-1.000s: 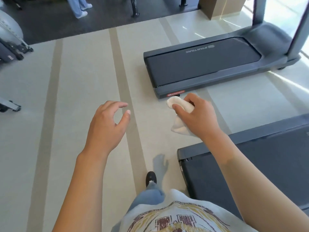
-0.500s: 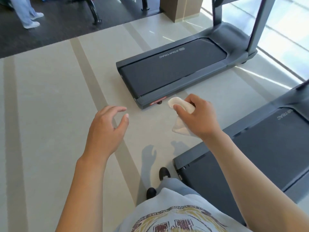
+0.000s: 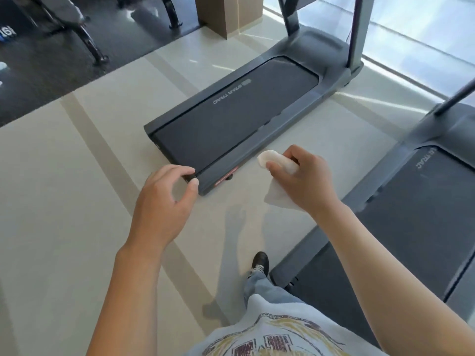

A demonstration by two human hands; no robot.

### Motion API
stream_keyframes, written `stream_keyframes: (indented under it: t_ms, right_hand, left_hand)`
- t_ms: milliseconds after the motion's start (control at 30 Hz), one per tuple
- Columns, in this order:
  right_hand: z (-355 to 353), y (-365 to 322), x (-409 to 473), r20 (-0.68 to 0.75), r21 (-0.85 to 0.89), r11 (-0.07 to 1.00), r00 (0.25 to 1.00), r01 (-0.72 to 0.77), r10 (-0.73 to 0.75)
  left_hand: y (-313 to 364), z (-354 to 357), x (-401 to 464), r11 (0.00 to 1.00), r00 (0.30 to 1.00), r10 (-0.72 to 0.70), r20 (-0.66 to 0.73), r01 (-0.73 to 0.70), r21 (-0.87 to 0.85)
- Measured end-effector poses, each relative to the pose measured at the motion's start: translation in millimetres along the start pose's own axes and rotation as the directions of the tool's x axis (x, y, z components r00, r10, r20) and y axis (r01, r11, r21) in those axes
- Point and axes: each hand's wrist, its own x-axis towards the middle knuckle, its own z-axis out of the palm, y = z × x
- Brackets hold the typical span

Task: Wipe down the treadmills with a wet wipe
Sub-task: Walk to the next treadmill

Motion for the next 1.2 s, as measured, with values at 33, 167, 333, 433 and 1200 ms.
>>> stream_keyframes:
  t_ms: [33, 167, 333, 433, 1200]
  right_hand:
    - [-1.7, 2.7, 16.6, -0.001, 0.0, 1.0, 1.0, -0.006, 0.006]
    - [-12.8, 13.5, 76.6, -0.036, 0.012, 1.0, 0.999, -0.025, 0.025]
    - [-29.3, 29.4, 132.5, -0.115, 0.034, 0.997, 0.991, -0.065, 0.069]
    - [-34.8, 42.1, 156.2, -0.176, 0.054, 0.994, 0.979, -0.096, 0.104]
    - [-52.4, 60.2, 339.5, -0.601, 0.159, 0.87, 0.653, -0.466, 0.46]
  left_hand:
    - [3.2, 5.9, 20.5, 1.0, 1.0, 0.013, 0.01, -0.013, 0.001]
    - [22.4, 27.6, 93.8, 0.998, 0.997, 0.063, 0.042, -0.063, -0.002]
    - [48.9, 54.3, 162.0, 0.99, 0.985, 0.14, 0.103, -0.138, -0.022]
    - [59.5, 70.1, 197.6, 0.982, 0.971, 0.19, 0.146, -0.185, -0.044]
    - [151.0, 185.6, 550.3, 0.687, 0.54, 0.716, 0.443, -0.658, -0.308]
